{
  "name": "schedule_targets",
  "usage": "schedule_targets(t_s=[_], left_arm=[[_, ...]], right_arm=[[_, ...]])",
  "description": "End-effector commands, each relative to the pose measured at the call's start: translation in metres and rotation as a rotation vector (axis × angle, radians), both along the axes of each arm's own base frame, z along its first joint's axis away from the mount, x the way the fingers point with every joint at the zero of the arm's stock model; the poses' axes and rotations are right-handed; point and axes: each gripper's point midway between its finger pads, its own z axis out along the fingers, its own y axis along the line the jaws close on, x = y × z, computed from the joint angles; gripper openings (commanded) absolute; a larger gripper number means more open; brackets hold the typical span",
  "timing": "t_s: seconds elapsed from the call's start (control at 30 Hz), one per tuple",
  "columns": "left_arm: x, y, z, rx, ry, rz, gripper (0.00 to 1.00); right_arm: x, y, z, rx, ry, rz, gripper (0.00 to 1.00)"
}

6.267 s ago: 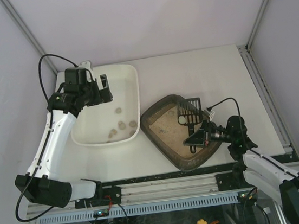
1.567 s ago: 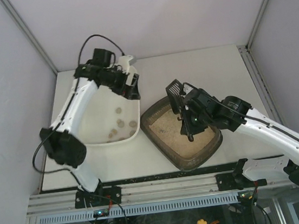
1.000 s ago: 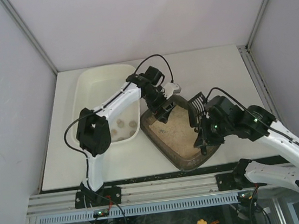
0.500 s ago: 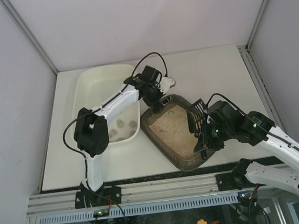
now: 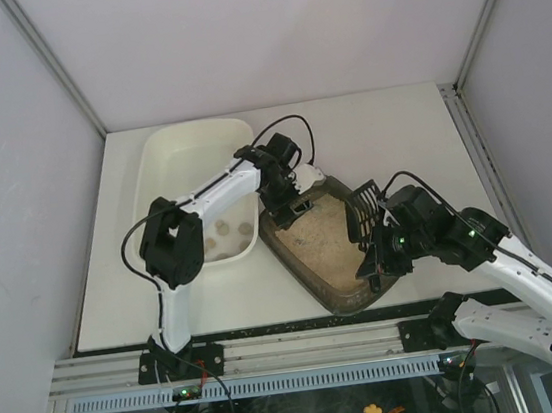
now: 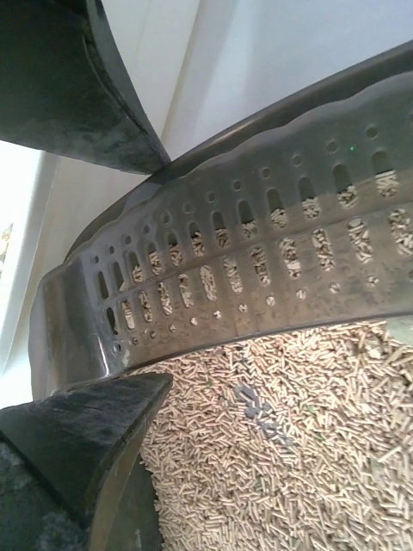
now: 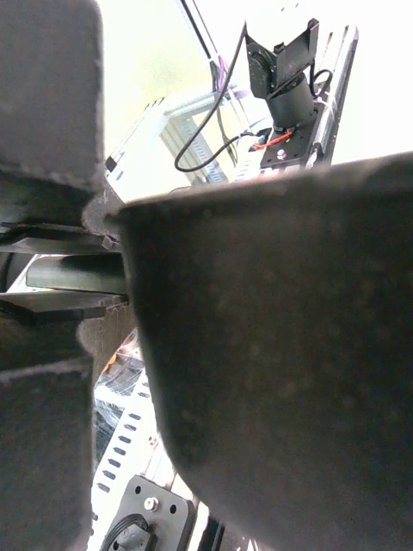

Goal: Clean the litter box

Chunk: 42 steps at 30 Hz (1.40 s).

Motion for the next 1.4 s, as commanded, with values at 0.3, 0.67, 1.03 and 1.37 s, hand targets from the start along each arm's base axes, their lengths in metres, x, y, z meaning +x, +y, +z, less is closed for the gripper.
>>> schedule_targets(t_s=[0.3,0.67,1.03,1.37], left_arm=[[0.012,0.002,-0.006,0.058,0.003,0.09,0.91],[-0.001,-0.002,-0.003,-0.003,0.092,0.318,0.73],[-0.015,0.007,0.011,-0.03,0.164,0.607,0.62],[-0.037,0.019,0.005,-0.027,0.226,0.783,0.58]], right_arm=[[0.01,0.0,-0.001,0.038,-0.052,-0.025,0.0],[0.008,-0.009,-0.006,0.046,-0.052,-0.051,0.0],[0.015,-0.01,-0.009,0.045,-0.046,-0.021,0.0],[0.023,-0.006,-0.013,0.074,0.003,0.03,0.0]])
